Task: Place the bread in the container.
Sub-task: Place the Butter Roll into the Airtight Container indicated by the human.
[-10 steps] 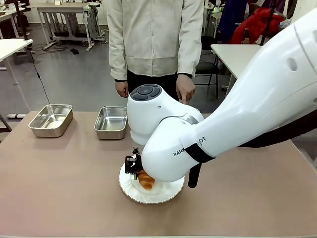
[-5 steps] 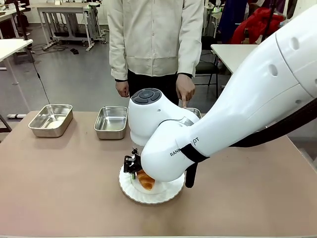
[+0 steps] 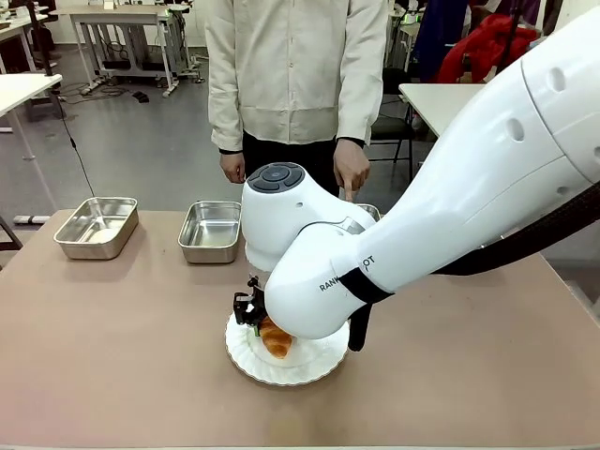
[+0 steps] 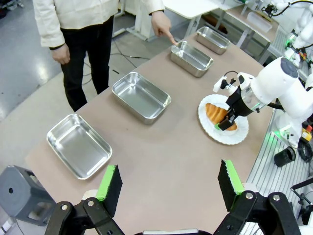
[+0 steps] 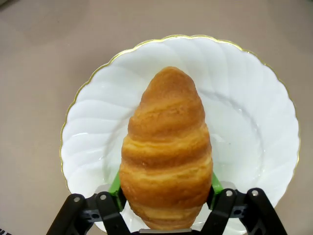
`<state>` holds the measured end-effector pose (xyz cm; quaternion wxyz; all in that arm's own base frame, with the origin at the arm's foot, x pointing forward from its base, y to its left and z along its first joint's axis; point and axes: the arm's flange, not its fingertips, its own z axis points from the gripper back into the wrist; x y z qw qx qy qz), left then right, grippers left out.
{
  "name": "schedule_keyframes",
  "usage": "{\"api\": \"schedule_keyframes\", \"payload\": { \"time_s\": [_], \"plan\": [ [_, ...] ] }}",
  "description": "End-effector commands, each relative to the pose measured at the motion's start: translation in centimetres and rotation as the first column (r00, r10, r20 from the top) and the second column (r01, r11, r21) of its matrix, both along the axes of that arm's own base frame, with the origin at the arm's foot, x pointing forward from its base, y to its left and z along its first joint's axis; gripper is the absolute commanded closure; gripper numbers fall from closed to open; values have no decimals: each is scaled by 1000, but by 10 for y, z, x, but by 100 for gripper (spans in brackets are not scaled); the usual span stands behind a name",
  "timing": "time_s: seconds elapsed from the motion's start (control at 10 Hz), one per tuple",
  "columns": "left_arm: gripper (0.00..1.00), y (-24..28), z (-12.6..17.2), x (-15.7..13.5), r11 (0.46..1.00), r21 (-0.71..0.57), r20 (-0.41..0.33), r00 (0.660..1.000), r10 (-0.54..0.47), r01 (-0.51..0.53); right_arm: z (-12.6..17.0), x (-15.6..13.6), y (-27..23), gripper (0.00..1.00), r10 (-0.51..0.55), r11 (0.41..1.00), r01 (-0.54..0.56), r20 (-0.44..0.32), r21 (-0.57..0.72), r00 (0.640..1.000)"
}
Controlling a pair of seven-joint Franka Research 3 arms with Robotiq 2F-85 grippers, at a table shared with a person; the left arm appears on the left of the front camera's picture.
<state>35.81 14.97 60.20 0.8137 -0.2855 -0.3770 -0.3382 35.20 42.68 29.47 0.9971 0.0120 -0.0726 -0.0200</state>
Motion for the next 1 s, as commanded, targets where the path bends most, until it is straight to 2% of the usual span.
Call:
{"api": "schedule_keyframes", "payload": {
  "time_s": [0.0, 0.1, 0.2, 0.3, 0.6, 0.7, 0.8, 0.9],
  "plan": [
    [0, -1, 1, -1, 1000, -10, 16, 1000, -13, 14, -9, 2, -4, 42, 0, 999, 0, 5, -32, 1000],
    [0, -1, 1, -1, 1000, -10, 16, 1000, -13, 14, -7, 2, -6, 79, 8, 999, -7, 2, -42, 1000],
    [0, -1, 1, -1, 1000, -10, 16, 1000, -13, 14, 3, -3, -3, 79, 118, 993, -120, -75, -22, 990],
    [0, -1, 1, -1, 1000, -10, 16, 1000, -13, 14, 1, 1, -1, 79, -2, 1000, 2, 1, -2, 1000],
    [0, -1, 1, -1, 1000, -10, 16, 1000, -13, 14, 1, 1, -1, 79, -2, 1000, 2, 1, -2, 1000],
    [0, -1, 1, -1, 1000, -10, 16, 1000, -13, 14, 1, 2, -3, 65, 27, 1000, -27, -13, -2, 1000],
    [0, -1, 1, -1, 1000, -10, 16, 1000, -13, 14, 13, 9, -8, 75, 44, 999, -43, 40, -25, 998],
    [0, -1, 1, -1, 1000, -10, 16, 1000, -13, 14, 24, 18, -13, 75, 36, 999, -35, 66, -18, 997]
  ]
}}
